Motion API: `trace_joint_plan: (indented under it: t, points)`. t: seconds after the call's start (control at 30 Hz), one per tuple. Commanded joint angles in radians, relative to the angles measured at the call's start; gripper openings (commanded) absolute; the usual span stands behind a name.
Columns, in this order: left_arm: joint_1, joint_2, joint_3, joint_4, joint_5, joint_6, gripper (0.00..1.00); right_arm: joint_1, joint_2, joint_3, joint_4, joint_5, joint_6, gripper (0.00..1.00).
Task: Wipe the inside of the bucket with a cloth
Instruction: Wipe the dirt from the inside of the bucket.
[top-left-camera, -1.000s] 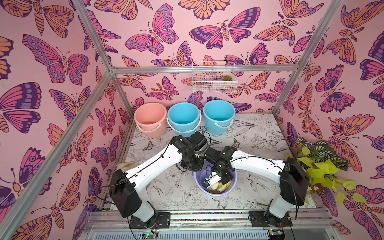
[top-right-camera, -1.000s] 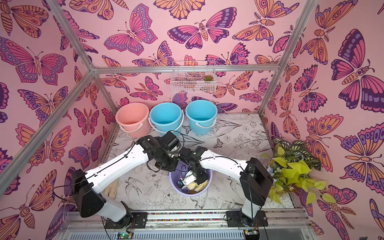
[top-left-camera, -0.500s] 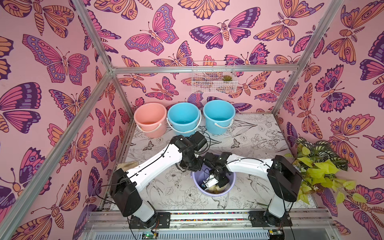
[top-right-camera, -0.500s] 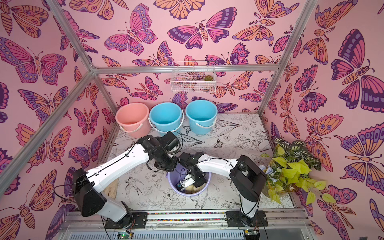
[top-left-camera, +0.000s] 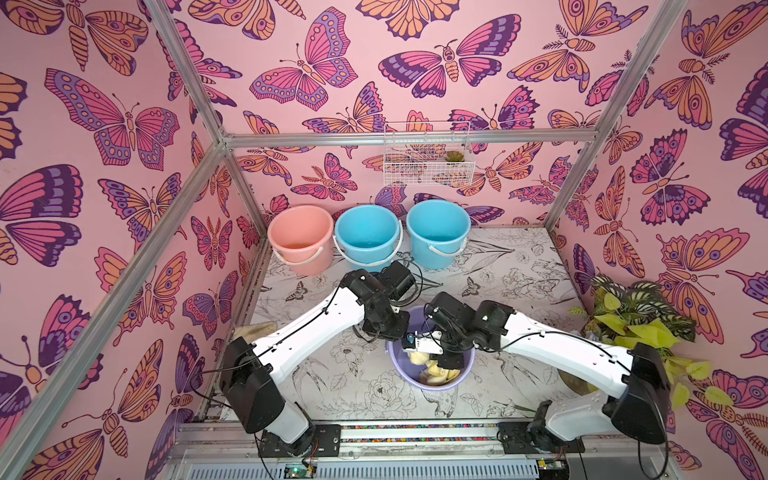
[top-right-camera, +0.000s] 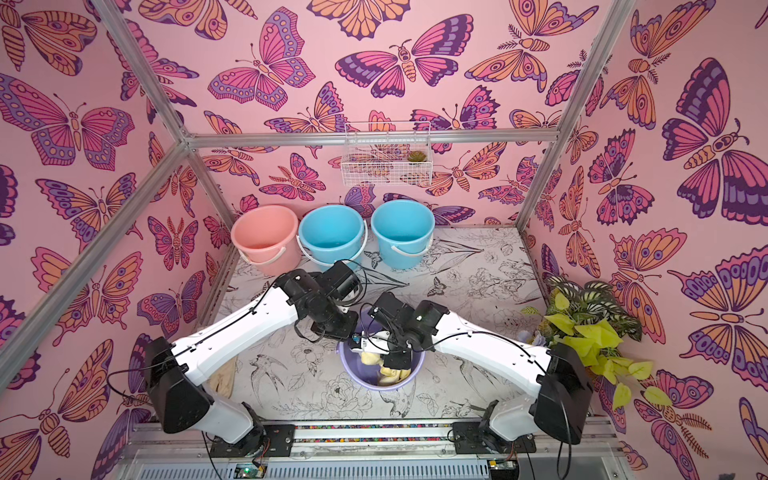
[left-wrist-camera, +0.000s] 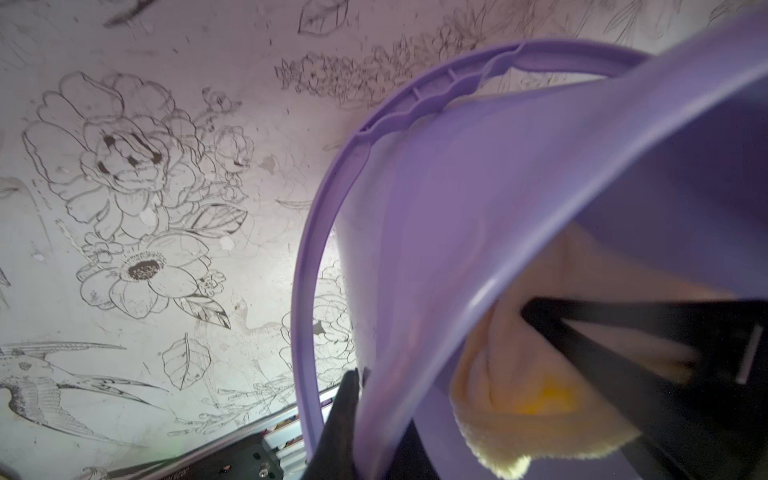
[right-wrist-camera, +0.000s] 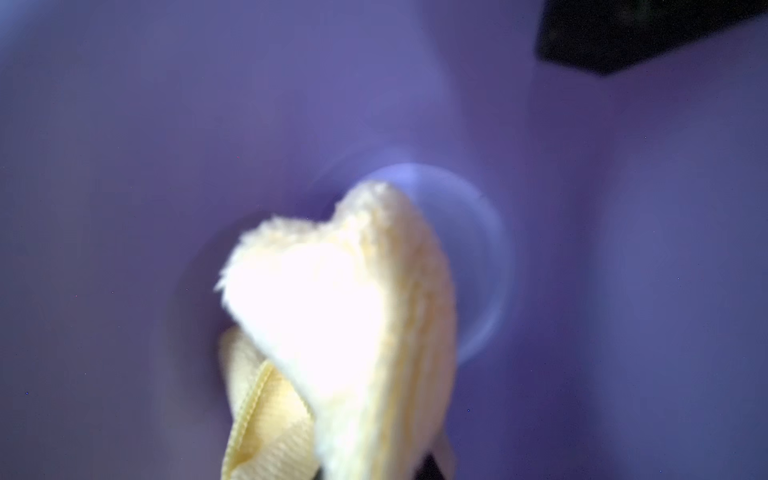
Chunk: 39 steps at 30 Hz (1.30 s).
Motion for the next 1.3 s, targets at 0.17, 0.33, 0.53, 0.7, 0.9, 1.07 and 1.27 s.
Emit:
trace_joint_plan:
  t: [0.17,0.33,0.53,0.7,0.9,1.07,1.27]
  points:
    - [-0.002,0.026,0.028,0.009,-0.026,0.001,0.0,0.071,-0.102,0.091,-0.127,0.107,0.801,0.0]
    - [-0.002,0.037,0.035,0.009,-0.021,0.002,0.0,0.094,-0.125,0.139,-0.185,0.113,1.062,0.0]
    - [-0.002,0.033,0.039,0.009,-0.022,-0.017,0.0,0.094,-0.069,0.229,-0.297,0.088,1.223,0.0]
    - [-0.002,0.026,0.036,0.01,-0.022,-0.04,0.0,0.092,0.035,0.268,-0.365,0.053,1.252,0.0]
    - [-0.002,0.026,0.046,0.01,-0.022,-0.044,0.0,0.092,0.144,0.229,-0.321,0.037,1.234,0.0]
    - [-0.002,0.027,0.042,0.014,-0.018,-0.058,0.0,0.085,0.229,0.194,-0.27,0.065,1.228,0.0]
    - [-0.002,0.026,0.029,0.024,-0.014,-0.067,0.0,0.07,0.276,0.113,-0.142,0.056,1.248,0.0]
